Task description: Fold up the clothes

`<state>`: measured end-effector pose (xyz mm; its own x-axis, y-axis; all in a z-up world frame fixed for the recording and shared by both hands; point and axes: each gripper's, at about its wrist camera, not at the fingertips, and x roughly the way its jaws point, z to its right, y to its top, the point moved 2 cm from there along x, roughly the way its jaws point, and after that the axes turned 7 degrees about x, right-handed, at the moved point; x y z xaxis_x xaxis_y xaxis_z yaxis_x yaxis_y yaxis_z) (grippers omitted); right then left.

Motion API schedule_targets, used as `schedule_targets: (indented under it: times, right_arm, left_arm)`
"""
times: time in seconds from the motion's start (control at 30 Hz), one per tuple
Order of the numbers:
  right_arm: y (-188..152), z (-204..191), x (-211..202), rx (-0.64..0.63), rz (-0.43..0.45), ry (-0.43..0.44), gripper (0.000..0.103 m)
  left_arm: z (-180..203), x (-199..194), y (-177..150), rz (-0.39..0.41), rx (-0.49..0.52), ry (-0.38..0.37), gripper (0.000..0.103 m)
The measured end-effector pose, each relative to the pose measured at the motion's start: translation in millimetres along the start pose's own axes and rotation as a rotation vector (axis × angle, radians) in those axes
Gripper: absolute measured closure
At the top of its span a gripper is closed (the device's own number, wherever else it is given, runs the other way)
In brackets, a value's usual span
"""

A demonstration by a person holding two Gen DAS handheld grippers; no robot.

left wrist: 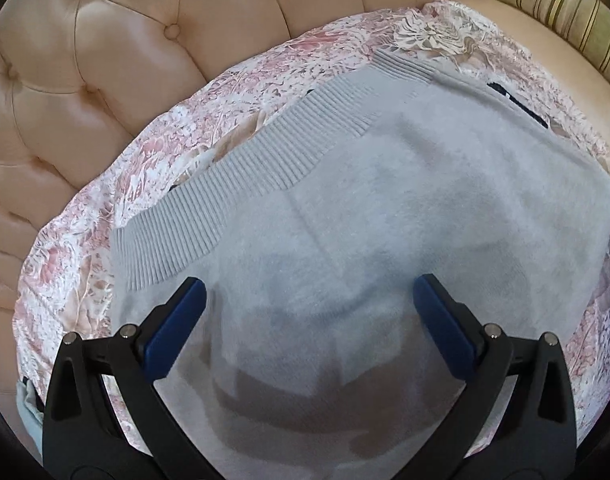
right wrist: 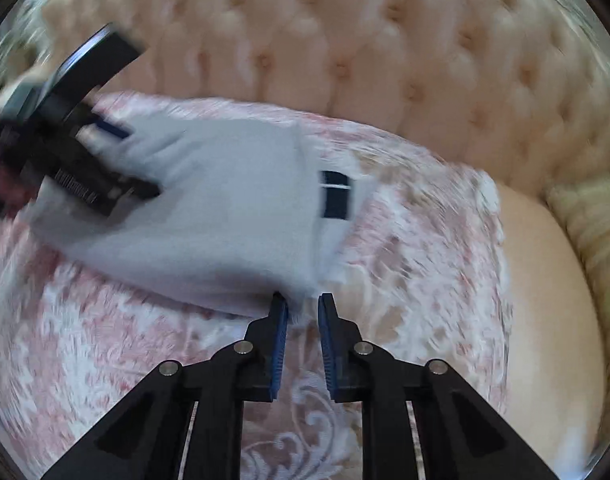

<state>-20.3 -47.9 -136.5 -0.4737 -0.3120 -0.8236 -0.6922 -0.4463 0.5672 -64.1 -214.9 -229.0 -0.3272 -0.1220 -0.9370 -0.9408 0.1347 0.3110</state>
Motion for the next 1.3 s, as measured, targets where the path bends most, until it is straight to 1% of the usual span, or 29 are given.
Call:
schedule_targets:
  times: [0.07,0.13,0.2,0.23,0.3,0.33,0.37,0.4,0.43,0.5,0.57,0.6,0.63,0.67,0.7,0.77,0.8,0.9,1.0,1.17,1.27,1.3]
  right_arm:
    - [-8,14,2,0.105,-0.047,0.004,0.087]
    - [-16,29,4,0.210,-0.096,0.008,0.085]
    - [-25,38,-10,0.300,-0.068,0.025,0.085]
    - [-24,39,-19,0.327,-0.047,0.009,0.082]
    - [-9,26,-39,0.310,0.029,0.016,0.080]
    - [4,12,-42,0.268,0.056,0.021,0.067]
    - [16,-2,-44,0.224,0.082,0.027,0.058]
    - [28,-16,-46,0.180,0.108,0.033,0.039]
    - [40,-32,-37,0.138,0.103,0.043,0.032]
    - [50,-47,-17,0.088,0.053,0.033,0.032]
    - [50,-54,13,0.044,-0.037,-0.034,0.032]
    - [44,-50,27,0.049,-0.091,-0.060,0.032]
    - [36,-44,40,0.072,-0.140,-0.057,0.024]
    - [30,-35,39,0.130,-0.099,-0.027,0.020]
    - [25,-25,42,0.194,-0.119,0.007,0.016]
    - [20,-17,41,0.218,-0.130,0.063,0.016]
    - [19,-23,41,0.155,-0.152,0.046,0.015]
    - [21,-28,39,0.104,-0.234,0.057,0.012]
    - [16,-34,36,0.065,-0.278,0.059,0.009]
    - [5,-39,26,0.036,-0.283,0.058,0.009]
    - [1,-39,18,0.031,-0.250,0.044,0.008]
    - [0,-38,16,0.029,-0.236,0.037,0.003]
  left_arm:
    - [0,0,-1,0.002,-0.007,0.001,0.000]
    - [0,0,-1,0.009,-0.010,0.002,0.000]
    - [0,-1,-2,0.017,-0.011,0.002,0.000]
    - [0,-1,-2,0.022,-0.012,0.002,0.000]
    - [1,-2,-2,0.030,-0.013,0.002,0.000]
    - [1,-2,-3,0.037,-0.018,0.003,0.000]
    - [1,-3,-5,0.045,-0.026,0.005,0.000]
    - [1,-4,-6,0.053,-0.034,0.007,0.000]
    - [2,-4,-7,0.061,-0.039,0.010,0.000]
    - [2,-5,-7,0.071,-0.036,0.015,0.000]
    - [1,-4,-5,0.071,-0.030,0.007,0.000]
    - [0,-3,-5,0.068,-0.032,-0.002,0.000]
    - [-2,-2,-5,0.066,-0.036,-0.012,0.000]
    - [-3,-1,-5,0.065,-0.044,-0.023,0.000]
    - [-4,0,-6,0.065,-0.052,-0.031,0.000]
    - [-5,1,-8,0.063,-0.067,-0.042,0.000]
    - [-5,1,-9,0.063,-0.067,-0.044,0.000]
    - [-5,-1,-13,0.060,-0.059,-0.053,0.000]
    - [-5,-4,-21,0.057,-0.069,-0.066,0.000]
    - [1,-13,-34,0.075,-0.083,-0.053,0.000]
    - [5,-18,-36,0.105,-0.071,-0.037,0.000]
    - [6,-19,-35,0.124,-0.055,-0.026,0.000]
